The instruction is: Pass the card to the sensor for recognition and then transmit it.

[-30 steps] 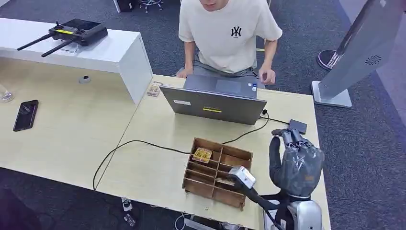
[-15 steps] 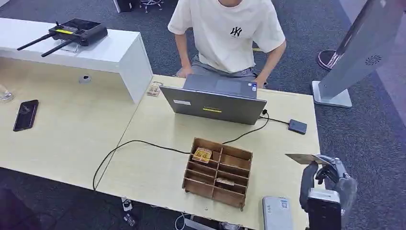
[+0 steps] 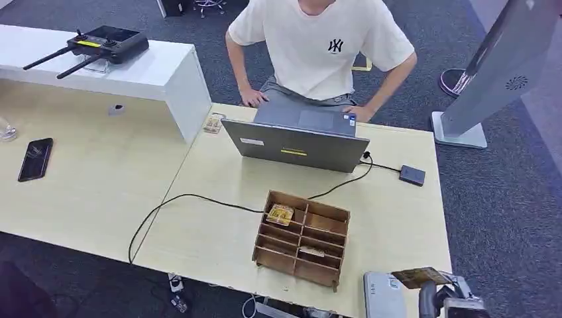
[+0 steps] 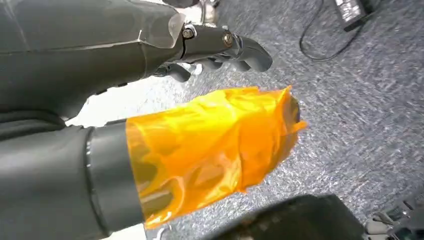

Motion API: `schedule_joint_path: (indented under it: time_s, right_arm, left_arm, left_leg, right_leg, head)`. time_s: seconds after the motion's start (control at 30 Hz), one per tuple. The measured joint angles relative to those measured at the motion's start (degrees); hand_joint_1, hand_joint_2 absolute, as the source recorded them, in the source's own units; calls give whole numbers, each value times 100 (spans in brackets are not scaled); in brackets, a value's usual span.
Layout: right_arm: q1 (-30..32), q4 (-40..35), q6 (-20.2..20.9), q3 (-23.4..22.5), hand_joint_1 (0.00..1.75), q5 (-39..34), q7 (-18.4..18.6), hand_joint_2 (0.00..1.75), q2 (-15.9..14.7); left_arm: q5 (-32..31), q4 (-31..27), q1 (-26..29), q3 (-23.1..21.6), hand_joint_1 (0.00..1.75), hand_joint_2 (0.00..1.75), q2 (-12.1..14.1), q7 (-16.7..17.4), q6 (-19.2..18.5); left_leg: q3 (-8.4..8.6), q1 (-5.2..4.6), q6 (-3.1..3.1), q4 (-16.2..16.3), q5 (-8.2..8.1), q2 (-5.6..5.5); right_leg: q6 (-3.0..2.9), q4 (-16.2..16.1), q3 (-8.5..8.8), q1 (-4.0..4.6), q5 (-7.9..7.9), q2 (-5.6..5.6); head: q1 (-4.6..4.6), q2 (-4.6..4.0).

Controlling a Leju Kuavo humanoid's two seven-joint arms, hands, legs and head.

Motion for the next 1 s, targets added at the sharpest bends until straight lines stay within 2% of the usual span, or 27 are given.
schedule_joint_path:
  time_s: [0.17,0.37,0.57,0.77,1.0]
  right_arm:
    - [120,57,-516,743,175,-136,737,175,-769]
    - [-24,151,-704,1524,175,-175,1105,175,-1358]
    - [-391,300,-739,2077,175,-202,1282,175,-1678]
    - [-872,485,-665,2455,175,-243,1348,175,-1767]
    - [-1153,684,-426,2523,175,592,1895,175,-1776]
  left_arm:
    - [13,0,3,103,0,0,20,0,-4]
    - [0,0,3,127,0,0,57,0,-20]
    - [-61,0,-7,127,0,0,57,4,-50]
    - [-140,0,-18,127,0,0,55,9,-92]
    - [-173,0,-35,127,0,0,50,44,-107]
  left_leg:
    - [0,-1,3,0,-3,2]
    - [5,0,3,0,-2,2]
    - [6,1,3,0,-2,6]
    - [8,0,3,0,-1,7]
    - [8,0,3,1,-1,6]
  right_leg:
    - [1,-2,1,-1,0,1]
    - [0,-1,2,-1,1,2]
    - [-1,-1,2,1,1,6]
    - [-1,-1,3,0,2,6]
    - [-1,-1,3,0,2,6]
  head:
    - [2,0]
    - [0,0]
    - [2,0]
    - [0,0]
    - [0,0]
